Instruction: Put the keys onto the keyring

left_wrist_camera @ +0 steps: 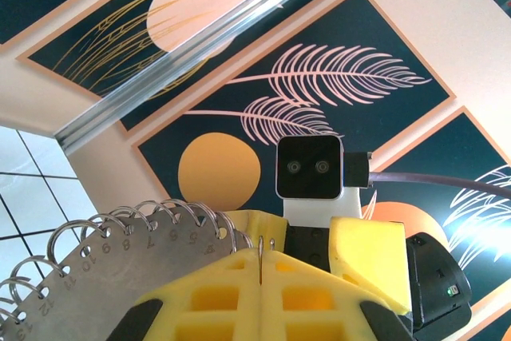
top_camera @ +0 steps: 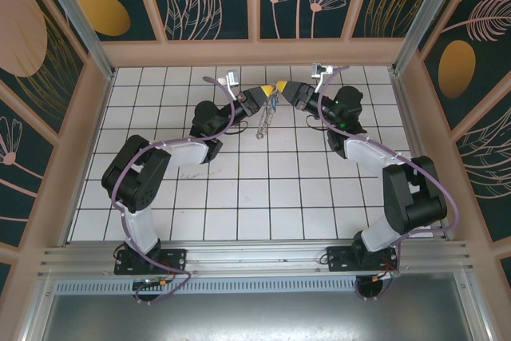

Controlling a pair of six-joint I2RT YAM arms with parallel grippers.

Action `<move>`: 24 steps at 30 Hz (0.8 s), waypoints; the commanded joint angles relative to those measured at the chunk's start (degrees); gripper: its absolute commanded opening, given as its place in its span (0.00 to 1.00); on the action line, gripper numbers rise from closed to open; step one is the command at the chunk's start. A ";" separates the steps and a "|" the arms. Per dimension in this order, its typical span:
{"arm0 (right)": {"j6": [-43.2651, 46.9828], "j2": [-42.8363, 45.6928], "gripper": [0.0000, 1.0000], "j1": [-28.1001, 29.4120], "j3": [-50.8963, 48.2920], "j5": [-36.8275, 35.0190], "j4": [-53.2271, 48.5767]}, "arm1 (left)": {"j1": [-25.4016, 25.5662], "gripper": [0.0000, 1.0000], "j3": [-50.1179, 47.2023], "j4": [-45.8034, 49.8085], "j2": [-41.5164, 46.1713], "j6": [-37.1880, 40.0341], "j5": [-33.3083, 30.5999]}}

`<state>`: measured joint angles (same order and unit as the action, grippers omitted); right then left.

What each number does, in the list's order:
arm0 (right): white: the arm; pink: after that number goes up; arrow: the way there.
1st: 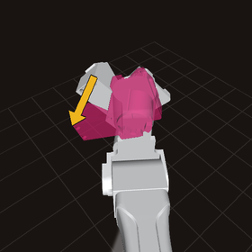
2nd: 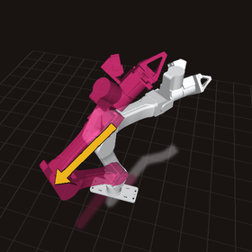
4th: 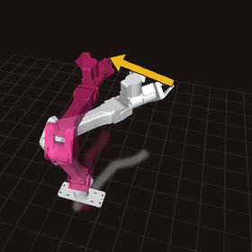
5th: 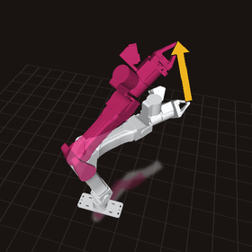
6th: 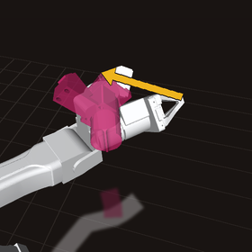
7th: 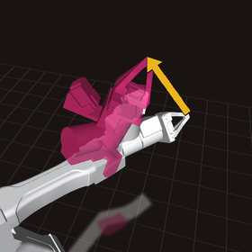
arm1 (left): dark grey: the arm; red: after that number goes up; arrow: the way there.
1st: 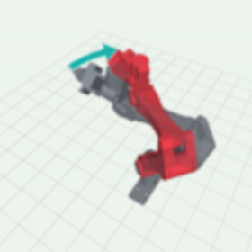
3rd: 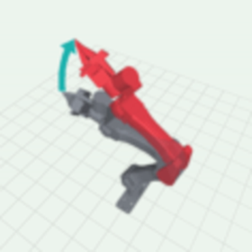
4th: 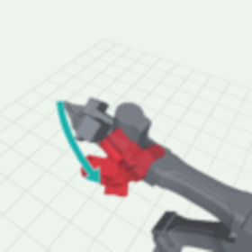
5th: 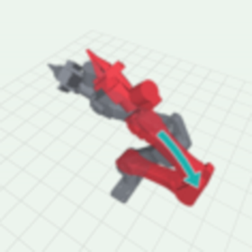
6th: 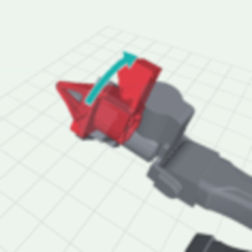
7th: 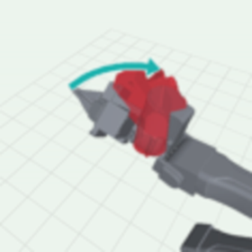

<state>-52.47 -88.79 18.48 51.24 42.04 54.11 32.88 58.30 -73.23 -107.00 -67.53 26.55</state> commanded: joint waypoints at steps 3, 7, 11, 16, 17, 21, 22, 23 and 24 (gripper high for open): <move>-0.53 -0.69 0.32 0.62 0.36 0.96 3.14 | -0.30 0.00 1.64 -3.15 -0.01 0.99 0.74; -0.44 -1.31 0.31 1.21 1.19 1.11 2.93 | -0.34 0.00 1.68 -3.23 -0.05 0.95 0.83; -0.37 -1.75 0.29 1.60 1.51 1.22 2.80 | -0.28 0.00 1.68 -3.23 -0.05 0.87 0.80; -0.16 -1.89 0.23 1.65 1.53 1.29 2.72 | -0.28 0.00 1.64 -3.32 -0.05 0.91 0.79; -0.02 -1.82 0.23 1.65 1.50 1.22 2.52 | -0.28 0.00 1.65 -3.32 -0.05 0.86 0.75; 0.22 -1.73 0.21 1.58 1.52 0.94 2.15 | -0.28 0.00 1.62 -3.32 -0.05 0.86 0.81; 0.30 -1.69 0.19 1.48 1.56 0.86 2.06 | -0.29 0.00 1.58 -3.32 -0.03 0.78 0.79; 0.31 -1.70 0.17 1.48 1.66 0.89 1.98 | -0.28 0.00 1.55 -3.32 -0.02 0.77 0.83; 0.27 -1.72 0.14 1.41 1.70 0.93 1.97 | -0.29 0.00 1.59 -3.32 0.04 0.81 0.85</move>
<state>-52.86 -90.17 19.66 51.27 42.04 54.04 32.88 58.30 -73.28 -107.00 -67.53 26.57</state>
